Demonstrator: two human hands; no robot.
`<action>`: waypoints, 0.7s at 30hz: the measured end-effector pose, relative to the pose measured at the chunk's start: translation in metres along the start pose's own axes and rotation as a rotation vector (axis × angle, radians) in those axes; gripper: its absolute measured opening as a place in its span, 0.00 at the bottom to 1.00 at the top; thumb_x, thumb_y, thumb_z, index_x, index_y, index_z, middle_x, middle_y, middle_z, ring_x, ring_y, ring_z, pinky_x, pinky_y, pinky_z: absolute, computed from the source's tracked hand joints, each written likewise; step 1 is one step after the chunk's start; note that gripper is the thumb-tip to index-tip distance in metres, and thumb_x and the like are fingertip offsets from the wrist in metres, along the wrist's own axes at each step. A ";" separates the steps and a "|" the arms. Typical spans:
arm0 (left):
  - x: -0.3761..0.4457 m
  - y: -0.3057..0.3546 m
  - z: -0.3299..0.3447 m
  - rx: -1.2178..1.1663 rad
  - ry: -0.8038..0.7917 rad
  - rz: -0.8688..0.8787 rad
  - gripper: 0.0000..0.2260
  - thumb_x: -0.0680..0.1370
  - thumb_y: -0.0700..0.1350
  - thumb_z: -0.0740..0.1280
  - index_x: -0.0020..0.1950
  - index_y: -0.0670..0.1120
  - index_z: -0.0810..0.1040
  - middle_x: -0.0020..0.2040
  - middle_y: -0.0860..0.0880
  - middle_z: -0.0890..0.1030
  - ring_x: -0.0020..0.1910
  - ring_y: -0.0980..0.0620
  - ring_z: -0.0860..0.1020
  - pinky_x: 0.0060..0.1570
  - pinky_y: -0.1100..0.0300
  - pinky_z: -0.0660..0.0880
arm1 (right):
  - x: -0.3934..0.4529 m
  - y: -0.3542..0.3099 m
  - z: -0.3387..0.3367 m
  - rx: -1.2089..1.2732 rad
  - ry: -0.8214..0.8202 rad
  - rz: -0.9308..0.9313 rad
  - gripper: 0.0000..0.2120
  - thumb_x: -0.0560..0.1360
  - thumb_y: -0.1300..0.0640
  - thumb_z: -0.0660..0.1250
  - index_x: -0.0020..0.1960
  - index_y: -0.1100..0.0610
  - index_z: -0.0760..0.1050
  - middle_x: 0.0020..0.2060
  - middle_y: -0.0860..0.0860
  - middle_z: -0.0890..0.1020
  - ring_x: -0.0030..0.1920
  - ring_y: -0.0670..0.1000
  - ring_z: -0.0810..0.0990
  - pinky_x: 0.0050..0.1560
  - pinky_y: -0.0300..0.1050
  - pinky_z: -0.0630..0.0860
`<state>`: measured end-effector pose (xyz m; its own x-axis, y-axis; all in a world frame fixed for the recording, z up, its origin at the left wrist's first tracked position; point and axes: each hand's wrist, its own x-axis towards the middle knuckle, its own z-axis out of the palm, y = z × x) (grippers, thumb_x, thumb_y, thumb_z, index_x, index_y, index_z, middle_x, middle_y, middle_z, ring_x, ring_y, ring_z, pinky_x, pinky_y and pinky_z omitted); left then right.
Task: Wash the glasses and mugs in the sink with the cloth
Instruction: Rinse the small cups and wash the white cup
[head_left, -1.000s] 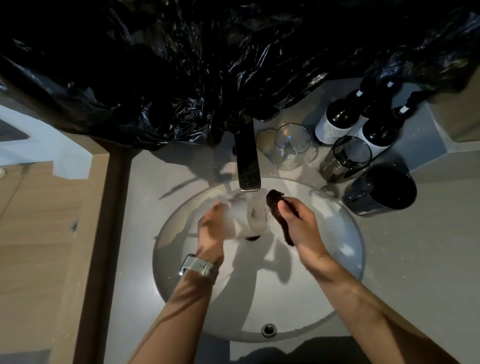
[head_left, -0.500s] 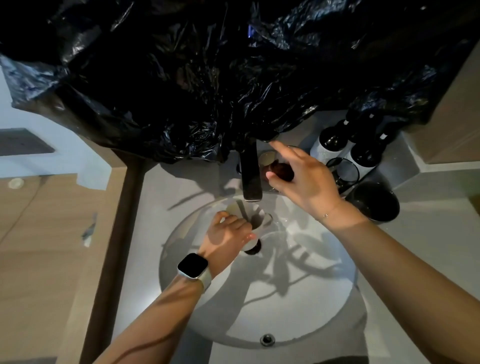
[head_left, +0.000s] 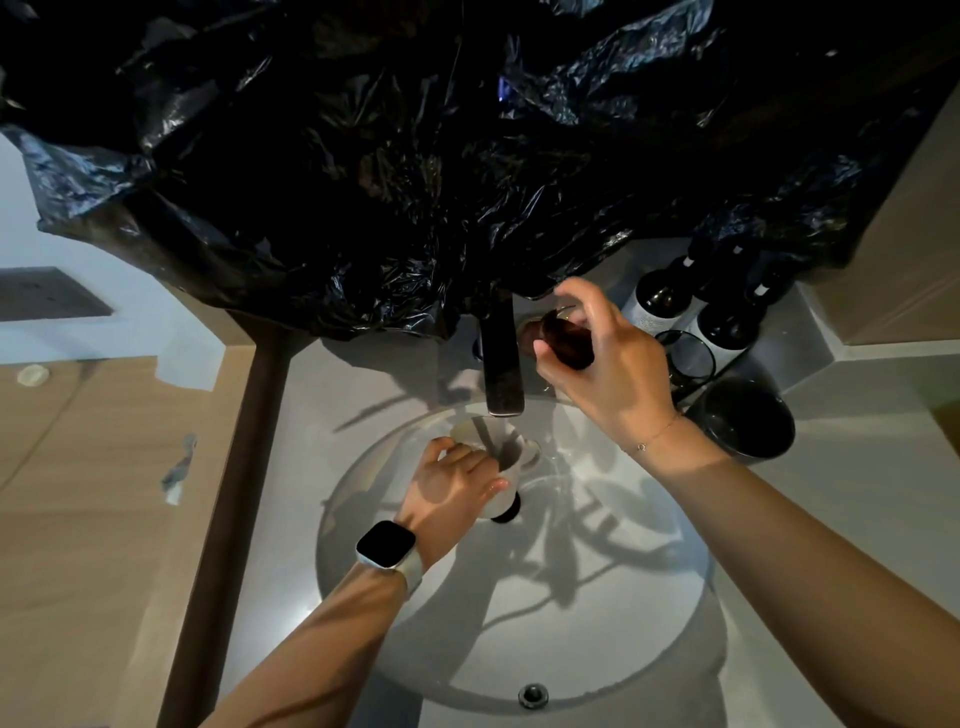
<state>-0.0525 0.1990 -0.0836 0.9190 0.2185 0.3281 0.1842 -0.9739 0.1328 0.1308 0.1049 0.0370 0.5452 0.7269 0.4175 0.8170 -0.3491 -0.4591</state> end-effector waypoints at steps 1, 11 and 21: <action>0.000 0.000 -0.001 -0.020 -0.011 -0.011 0.14 0.78 0.52 0.58 0.38 0.49 0.78 0.38 0.54 0.83 0.38 0.51 0.81 0.56 0.57 0.63 | 0.003 -0.001 0.000 -0.014 -0.006 -0.015 0.28 0.73 0.48 0.68 0.71 0.46 0.65 0.46 0.49 0.80 0.36 0.49 0.77 0.31 0.44 0.76; -0.019 0.004 -0.005 -0.345 -0.013 -0.185 0.15 0.80 0.51 0.60 0.47 0.43 0.82 0.47 0.49 0.84 0.50 0.48 0.81 0.57 0.57 0.68 | -0.027 0.005 -0.002 0.004 -0.223 0.193 0.31 0.74 0.46 0.67 0.74 0.36 0.59 0.58 0.49 0.78 0.52 0.55 0.79 0.50 0.49 0.76; -0.036 0.039 -0.008 -1.748 -0.018 -1.293 0.15 0.81 0.52 0.64 0.57 0.40 0.76 0.57 0.44 0.81 0.56 0.46 0.79 0.57 0.54 0.74 | -0.138 0.017 0.007 0.509 -0.135 0.739 0.05 0.72 0.52 0.72 0.42 0.42 0.81 0.43 0.46 0.84 0.46 0.50 0.83 0.53 0.50 0.78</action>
<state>-0.0813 0.1541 -0.0823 0.5851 0.5172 -0.6246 0.1272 0.7022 0.7006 0.0677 0.0024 -0.0335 0.8446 0.4960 -0.2015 0.0686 -0.4735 -0.8781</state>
